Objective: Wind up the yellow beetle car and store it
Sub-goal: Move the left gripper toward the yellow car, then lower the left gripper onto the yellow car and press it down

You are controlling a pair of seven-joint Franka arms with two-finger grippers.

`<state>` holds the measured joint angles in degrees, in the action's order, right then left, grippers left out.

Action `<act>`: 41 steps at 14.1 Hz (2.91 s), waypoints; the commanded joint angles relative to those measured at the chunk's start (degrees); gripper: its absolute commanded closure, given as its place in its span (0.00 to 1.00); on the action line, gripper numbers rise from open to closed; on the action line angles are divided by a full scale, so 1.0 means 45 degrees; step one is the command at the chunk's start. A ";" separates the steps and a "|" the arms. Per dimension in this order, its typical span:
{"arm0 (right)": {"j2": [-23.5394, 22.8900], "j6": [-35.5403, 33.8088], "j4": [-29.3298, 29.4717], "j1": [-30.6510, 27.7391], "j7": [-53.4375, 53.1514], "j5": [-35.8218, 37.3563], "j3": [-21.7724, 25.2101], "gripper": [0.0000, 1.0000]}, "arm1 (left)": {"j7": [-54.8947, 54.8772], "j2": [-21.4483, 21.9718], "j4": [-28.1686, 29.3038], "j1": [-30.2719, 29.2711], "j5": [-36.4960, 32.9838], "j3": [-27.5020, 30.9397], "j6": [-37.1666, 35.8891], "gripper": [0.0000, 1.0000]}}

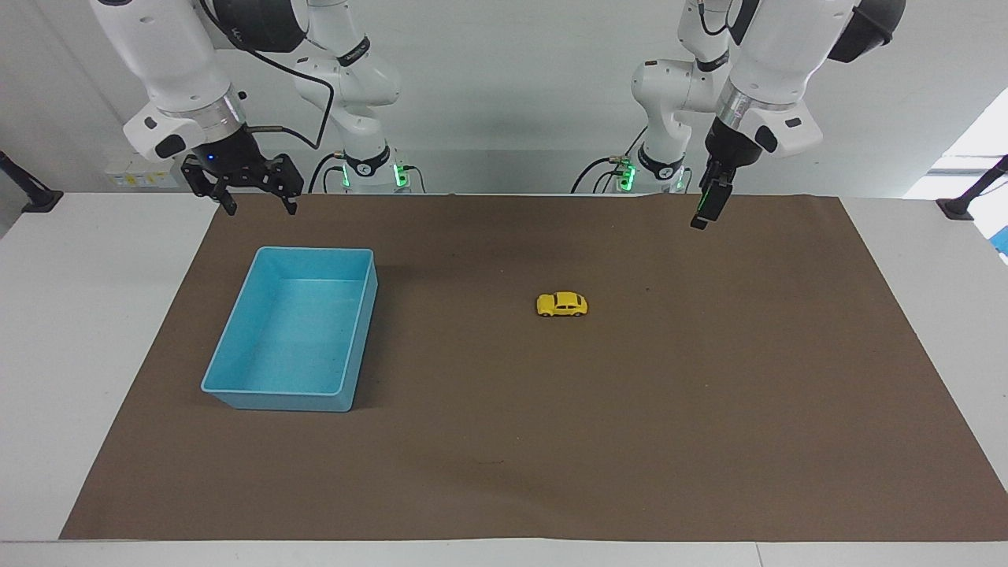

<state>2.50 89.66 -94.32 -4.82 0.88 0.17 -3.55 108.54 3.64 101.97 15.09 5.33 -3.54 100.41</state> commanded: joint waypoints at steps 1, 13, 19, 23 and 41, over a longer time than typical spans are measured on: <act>0.0088 -0.0199 -0.0037 -0.0081 0.0371 -0.0018 -0.0011 0.00 | 0.1346 0.0070 0.1126 0.0903 0.0221 0.0260 0.1199 0.00; 0.0108 -0.0199 -0.0056 -0.0081 0.0293 0.0001 0.0008 0.00 | 0.6270 -0.2840 0.2962 0.3874 -0.0013 0.0279 0.5923 0.00; 0.0108 -0.0199 -0.0076 -0.0081 0.0293 0.0001 0.0008 0.00 | 0.6875 -0.3094 0.4156 0.3875 -0.0013 0.0338 0.7880 0.00; 0.0127 -0.0199 -0.0095 -0.0081 0.0293 0.0001 0.0008 0.00 | 0.6894 -0.3171 0.4410 0.3970 -0.0072 0.0318 0.8427 0.00; 0.0205 -0.0199 -0.0232 -0.0100 0.0293 0.0001 0.0028 0.00 | 0.4981 -0.3661 0.4721 0.3428 -0.0091 0.0299 0.8955 1.00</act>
<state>2.51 89.36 -94.47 -4.86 0.88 0.17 -3.49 132.31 -13.40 120.72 31.92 5.43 -2.89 138.98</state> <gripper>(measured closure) 0.000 0.533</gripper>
